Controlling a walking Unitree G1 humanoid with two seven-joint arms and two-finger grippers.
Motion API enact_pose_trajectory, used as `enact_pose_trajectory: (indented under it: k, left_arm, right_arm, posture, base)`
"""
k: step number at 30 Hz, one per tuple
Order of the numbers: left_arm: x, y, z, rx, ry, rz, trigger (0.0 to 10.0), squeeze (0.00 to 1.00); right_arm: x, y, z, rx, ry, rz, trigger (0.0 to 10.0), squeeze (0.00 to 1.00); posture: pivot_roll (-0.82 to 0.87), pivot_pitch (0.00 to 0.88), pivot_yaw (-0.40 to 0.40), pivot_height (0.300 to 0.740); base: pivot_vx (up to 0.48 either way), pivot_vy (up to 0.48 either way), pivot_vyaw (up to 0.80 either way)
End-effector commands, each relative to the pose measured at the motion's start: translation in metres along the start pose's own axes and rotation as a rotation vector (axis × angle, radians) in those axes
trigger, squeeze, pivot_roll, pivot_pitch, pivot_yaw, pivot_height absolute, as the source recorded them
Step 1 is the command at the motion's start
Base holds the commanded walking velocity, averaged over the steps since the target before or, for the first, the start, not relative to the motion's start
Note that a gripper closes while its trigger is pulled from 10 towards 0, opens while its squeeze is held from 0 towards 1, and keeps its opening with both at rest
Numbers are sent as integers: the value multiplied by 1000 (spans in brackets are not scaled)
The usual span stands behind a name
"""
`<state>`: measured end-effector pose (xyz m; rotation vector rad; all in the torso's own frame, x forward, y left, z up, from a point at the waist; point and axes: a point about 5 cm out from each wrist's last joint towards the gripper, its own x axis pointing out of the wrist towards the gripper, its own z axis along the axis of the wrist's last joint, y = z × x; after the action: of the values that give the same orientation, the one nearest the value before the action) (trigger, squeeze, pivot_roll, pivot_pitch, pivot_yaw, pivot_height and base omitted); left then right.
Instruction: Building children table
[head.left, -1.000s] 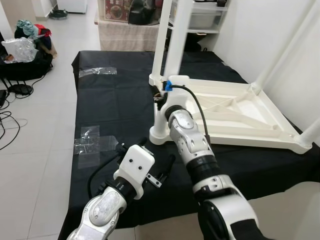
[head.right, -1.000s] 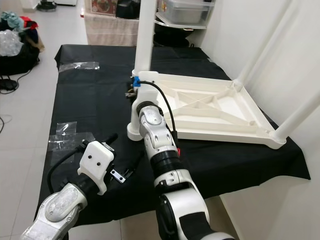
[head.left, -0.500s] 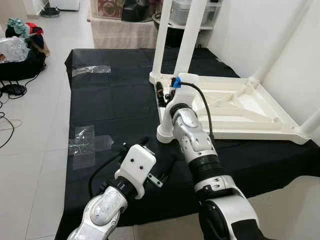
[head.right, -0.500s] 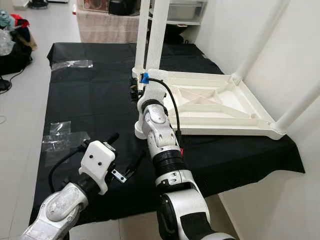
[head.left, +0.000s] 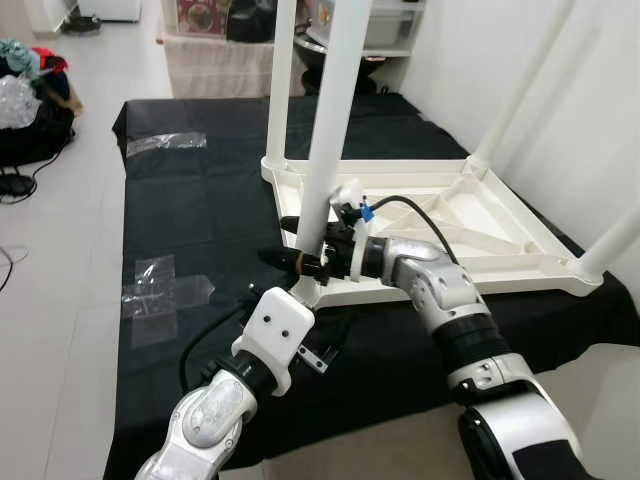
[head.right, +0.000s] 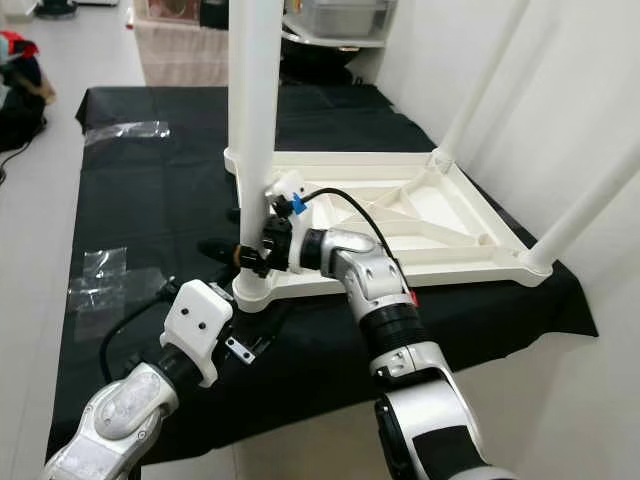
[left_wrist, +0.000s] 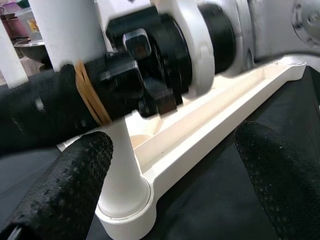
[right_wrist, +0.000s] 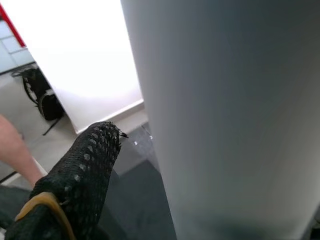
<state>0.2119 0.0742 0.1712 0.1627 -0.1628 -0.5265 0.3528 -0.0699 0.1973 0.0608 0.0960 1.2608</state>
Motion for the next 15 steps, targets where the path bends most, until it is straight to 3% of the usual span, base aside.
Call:
enact_pose_trajectory:
  k: [1, 8, 9, 10, 15]
  left_arm:
    - [-2, 0, -1, -7, 2, 1, 10000, 0]
    - [-1, 1, 0, -3, -1, -6, 10000, 0]
    - [0, 0, 0, -3, -3, -8, 10000, 0]
    - [0, 0, 1, -4, -4, -9, 10000, 0]
    - [1, -1, 0, -6, -1, -6, 10000, 0]
  right_arm:
    - [0, -3, 10, -28, -30, 11, 10000, 0]
    - [-2, -12, 21, -27, -86, 7, 10000, 0]
    - [-1, -14, 23, -14, -101, 4, 9137, 0]
    - [1, -15, 26, -13, -126, -5, 0, 0]
    - [4, -16, 30, -11, -165, -46, 0, 0]
  posture:
    - [92, 24, -124, 740]
    - [90, 25, -119, 740]
    - [93, 25, -123, 740]
    - [91, 26, -121, 740]
    - [91, 25, -124, 740]
  base:
    - [0, 0, 0]
    - [0, 0, 0]
    - [0, 0, 0]
    - [0, 0, 0]
    - [0, 0, 0]
